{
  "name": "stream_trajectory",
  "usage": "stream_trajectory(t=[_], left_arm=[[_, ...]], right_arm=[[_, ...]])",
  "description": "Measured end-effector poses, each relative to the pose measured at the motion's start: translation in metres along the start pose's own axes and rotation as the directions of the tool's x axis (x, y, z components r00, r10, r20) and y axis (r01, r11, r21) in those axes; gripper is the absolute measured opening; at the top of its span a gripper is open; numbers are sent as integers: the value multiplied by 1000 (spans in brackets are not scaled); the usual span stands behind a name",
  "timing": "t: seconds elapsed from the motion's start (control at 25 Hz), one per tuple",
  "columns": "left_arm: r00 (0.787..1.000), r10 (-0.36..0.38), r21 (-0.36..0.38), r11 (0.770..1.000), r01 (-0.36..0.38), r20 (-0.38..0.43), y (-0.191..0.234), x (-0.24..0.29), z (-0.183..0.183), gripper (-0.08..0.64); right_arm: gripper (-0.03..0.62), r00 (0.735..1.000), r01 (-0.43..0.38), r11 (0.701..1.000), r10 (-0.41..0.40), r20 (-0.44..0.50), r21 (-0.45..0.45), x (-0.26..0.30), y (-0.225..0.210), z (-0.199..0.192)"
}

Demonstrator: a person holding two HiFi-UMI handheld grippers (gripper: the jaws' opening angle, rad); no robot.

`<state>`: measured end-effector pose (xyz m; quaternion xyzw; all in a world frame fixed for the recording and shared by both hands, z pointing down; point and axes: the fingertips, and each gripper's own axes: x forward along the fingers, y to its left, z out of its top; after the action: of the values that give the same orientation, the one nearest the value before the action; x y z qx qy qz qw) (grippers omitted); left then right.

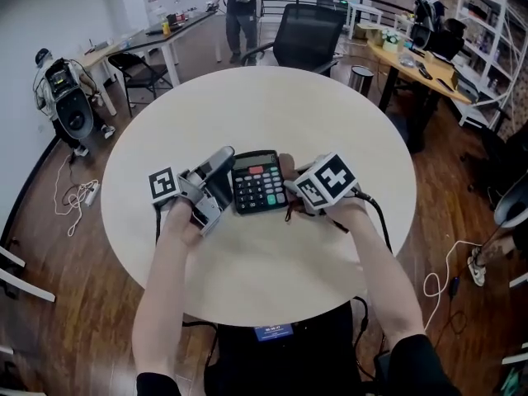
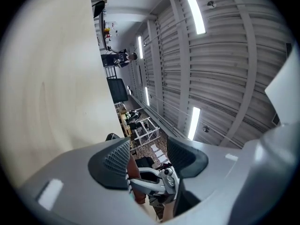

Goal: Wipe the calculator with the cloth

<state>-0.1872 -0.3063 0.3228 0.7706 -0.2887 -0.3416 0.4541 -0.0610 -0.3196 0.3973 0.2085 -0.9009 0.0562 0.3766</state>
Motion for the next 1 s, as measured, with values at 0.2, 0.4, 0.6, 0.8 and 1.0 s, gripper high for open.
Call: stream_trajectory(t=[0.2,0.4,0.6,0.8,1.0], left_arm=[[1000,-1,1,1000,1,-9,-3,2,0,230],[999,-44,57,997,45,-26,-22,-6,-12,228],[979,-205,75,976,205,-20,-95,-48,-60,195],[969,-224,26,975,222,103,-115,-100,-96,179],[937,-190,18,981,193,294,-118,-151,-108,164]], right_arm=[[95,1000,14,1000,-14,9,8,-4,0,-1],[95,978,-17,981,-24,206,194,-32,-27,-5],[96,571,-666,612,49,820,427,-158,-27,-18],[97,415,-789,499,2,910,359,-228,-18,-86],[97,421,-769,520,-26,907,372,-257,4,-139]])
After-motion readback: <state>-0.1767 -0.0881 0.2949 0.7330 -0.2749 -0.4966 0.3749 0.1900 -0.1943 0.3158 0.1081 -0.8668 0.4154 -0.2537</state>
